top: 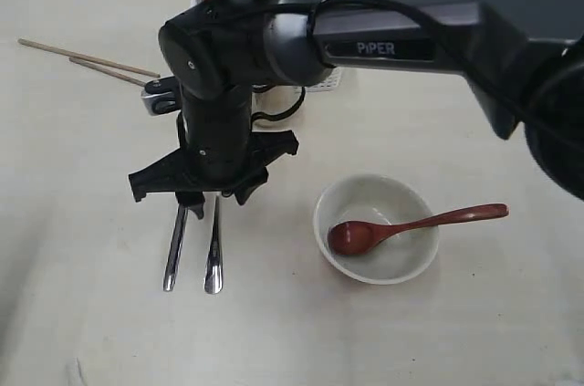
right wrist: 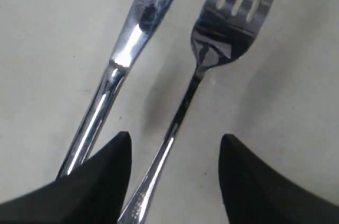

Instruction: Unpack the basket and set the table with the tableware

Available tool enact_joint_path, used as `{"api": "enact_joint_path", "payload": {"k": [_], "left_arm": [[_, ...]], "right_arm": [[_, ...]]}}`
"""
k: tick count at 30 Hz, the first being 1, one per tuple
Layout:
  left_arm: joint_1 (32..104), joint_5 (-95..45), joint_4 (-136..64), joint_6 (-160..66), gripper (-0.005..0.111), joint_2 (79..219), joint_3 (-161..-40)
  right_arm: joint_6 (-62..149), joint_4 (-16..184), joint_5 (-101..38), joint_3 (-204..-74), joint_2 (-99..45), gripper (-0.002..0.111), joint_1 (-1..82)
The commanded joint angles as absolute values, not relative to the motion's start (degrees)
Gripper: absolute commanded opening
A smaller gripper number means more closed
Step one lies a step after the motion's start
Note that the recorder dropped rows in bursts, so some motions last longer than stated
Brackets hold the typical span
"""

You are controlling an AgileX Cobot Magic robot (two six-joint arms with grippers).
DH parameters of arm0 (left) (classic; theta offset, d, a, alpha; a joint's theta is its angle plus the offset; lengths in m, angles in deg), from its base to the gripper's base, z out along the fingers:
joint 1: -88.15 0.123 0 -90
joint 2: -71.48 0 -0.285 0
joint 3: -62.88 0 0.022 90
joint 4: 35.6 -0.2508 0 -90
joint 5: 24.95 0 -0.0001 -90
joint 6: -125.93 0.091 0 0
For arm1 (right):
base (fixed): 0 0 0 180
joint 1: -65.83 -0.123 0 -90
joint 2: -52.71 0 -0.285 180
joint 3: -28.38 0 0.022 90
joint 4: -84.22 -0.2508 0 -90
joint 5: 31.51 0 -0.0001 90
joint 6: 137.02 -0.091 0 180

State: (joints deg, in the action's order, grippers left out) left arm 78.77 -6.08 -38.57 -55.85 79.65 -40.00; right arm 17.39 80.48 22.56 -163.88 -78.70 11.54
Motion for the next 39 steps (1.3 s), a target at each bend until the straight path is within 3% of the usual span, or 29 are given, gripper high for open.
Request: {"api": "enact_joint_path", "payload": {"k": [1, 16, 24, 39], "left_arm": [[78.92, -6.55, -38.45, -55.84, 0.0, 79.27, -39.91], [78.92, -6.55, -38.45, -55.84, 0.0, 79.27, -39.91], [78.92, -6.55, -38.45, -55.84, 0.0, 79.27, -39.91], [78.92, -6.55, -38.45, -55.84, 0.0, 79.27, -39.91]], "right_arm": [[16.86, 81.31, 22.1, -164.26, -79.97, 0.049, 11.63], [16.86, 81.76, 20.76, -164.26, -81.41, 0.047, 11.75], [16.62, 81.76, 21.26, -164.26, -81.41, 0.0, 11.75], [9.63, 87.34, 25.81, -164.26, -75.13, 0.0, 11.75]]}}
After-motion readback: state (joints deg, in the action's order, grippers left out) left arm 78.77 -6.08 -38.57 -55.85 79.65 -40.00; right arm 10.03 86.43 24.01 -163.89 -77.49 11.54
